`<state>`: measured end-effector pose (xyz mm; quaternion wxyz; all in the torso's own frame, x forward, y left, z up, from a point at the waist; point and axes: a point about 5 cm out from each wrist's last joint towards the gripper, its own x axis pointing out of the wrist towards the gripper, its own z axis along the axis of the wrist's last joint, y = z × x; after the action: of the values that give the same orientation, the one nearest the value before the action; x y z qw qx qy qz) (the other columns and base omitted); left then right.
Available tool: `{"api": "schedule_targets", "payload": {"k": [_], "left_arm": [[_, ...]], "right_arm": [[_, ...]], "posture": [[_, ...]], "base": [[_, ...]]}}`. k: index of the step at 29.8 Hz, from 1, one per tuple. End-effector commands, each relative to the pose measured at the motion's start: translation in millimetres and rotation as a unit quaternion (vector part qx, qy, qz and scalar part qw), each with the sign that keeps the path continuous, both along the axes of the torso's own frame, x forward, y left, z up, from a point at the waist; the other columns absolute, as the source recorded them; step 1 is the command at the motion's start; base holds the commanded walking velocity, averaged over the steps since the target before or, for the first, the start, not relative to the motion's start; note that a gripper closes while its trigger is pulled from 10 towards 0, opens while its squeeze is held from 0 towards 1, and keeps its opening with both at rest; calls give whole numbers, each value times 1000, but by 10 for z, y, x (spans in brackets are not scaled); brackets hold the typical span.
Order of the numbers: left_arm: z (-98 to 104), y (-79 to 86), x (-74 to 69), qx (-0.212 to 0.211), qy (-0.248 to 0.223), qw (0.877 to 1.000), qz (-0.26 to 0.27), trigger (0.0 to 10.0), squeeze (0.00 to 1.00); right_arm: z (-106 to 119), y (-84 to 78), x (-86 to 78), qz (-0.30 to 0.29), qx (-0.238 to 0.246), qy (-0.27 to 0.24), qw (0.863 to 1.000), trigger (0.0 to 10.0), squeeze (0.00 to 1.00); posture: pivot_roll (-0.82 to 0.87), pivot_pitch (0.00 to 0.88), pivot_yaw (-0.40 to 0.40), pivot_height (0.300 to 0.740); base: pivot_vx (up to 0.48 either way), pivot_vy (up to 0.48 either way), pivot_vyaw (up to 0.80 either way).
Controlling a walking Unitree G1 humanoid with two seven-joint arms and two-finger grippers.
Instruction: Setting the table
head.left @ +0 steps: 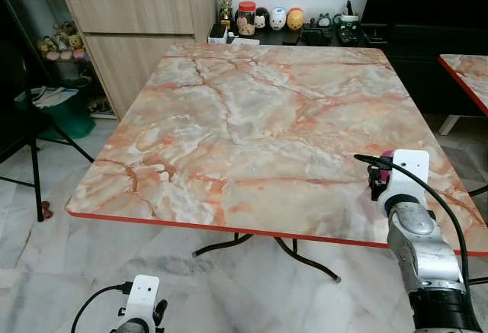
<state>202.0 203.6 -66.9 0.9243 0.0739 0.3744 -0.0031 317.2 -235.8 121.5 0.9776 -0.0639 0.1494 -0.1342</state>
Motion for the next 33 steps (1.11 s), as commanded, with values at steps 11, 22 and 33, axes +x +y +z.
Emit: {"api": "schedule_targets", "payload": {"k": [11, 22, 33], "left_arm": [[-40, 28, -66, -1, 18, 1000, 6, 10000, 0], [-48, 28, -81, -1, 21, 1000, 3, 10000, 0], [-53, 17, -87, -1, 22, 1000, 0, 10000, 0]], "right_arm": [[293, -45, 146, 57, -36, -6, 998, 10000, 0], [288, -61, 150, 101, -73, 22, 992, 10000, 1000], [221, -200, 132, 100, -88, 61, 989, 10000, 0]], "posture": [[-28, 0, -4, 740], [-33, 0, -1, 740], [-34, 0, -3, 740]], "base": [[0, 0, 0], [0, 0, 0], [0, 0, 0]]}}
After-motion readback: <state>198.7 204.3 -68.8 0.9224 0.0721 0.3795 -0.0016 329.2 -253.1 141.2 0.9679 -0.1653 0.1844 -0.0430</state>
